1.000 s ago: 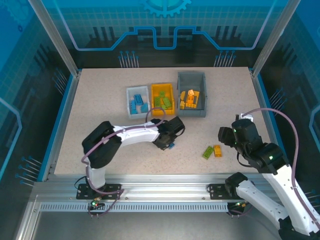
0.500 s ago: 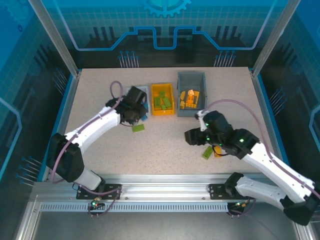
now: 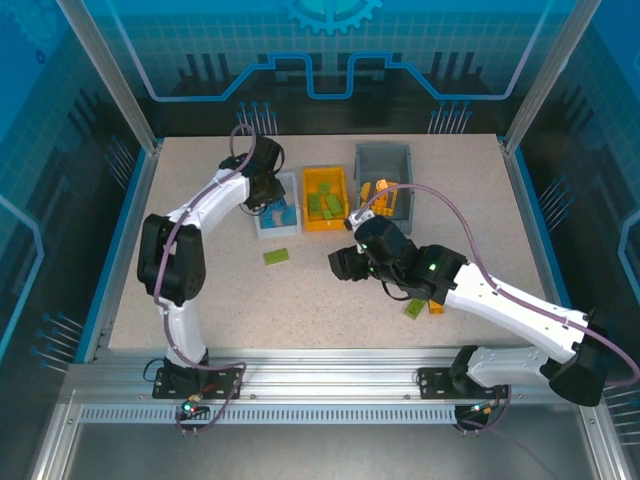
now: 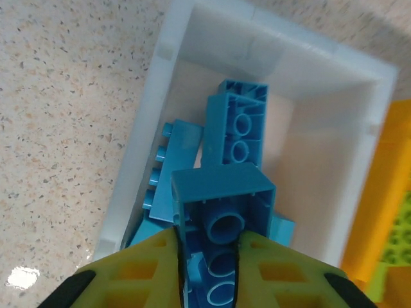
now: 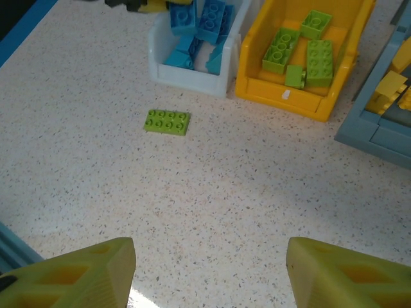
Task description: Sort the legos into containers by color
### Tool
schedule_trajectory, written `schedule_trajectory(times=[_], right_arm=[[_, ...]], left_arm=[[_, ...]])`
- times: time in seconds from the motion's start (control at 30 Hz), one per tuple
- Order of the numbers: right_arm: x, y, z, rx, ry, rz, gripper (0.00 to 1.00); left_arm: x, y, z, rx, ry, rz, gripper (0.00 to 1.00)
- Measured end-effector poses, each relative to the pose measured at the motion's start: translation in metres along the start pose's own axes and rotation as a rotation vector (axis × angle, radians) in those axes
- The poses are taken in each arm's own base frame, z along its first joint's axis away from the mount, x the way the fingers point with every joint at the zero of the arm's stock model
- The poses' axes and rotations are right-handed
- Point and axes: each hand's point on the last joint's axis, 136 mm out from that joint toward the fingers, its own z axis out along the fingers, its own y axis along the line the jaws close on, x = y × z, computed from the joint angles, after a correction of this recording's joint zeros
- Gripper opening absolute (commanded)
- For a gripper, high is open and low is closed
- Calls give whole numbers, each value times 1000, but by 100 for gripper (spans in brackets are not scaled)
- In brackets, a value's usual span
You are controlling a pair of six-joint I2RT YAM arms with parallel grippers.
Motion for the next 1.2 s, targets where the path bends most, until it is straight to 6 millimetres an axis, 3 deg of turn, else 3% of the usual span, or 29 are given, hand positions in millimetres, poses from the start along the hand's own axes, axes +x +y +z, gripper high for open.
schedule_trajectory(times=[0.13,0.43,0.73,0.97,1.03,1.13,1.2], right_arm=[[-1,-3,-1,15,-7,9,65],[10,-13,-3,44,7,37,65],[23,-50,-11,149,24,158,65],[36,-59,-11,174,57,187,67],[37,-58,-11,172,57,191,66],[37,-56,-9,158,65,192,65],[38,-52,-4,147,75,192,64]], left_arm=[[7,5,13,-31,30,29,33],[9,7,13,-40,41,46,51],[9,6,11,-38,41,74,43],[3,-9,4,15,52,80,51],[2,-14,4,30,59,79,49],[5,-17,5,48,78,79,23],[7,-19,5,57,85,80,21]])
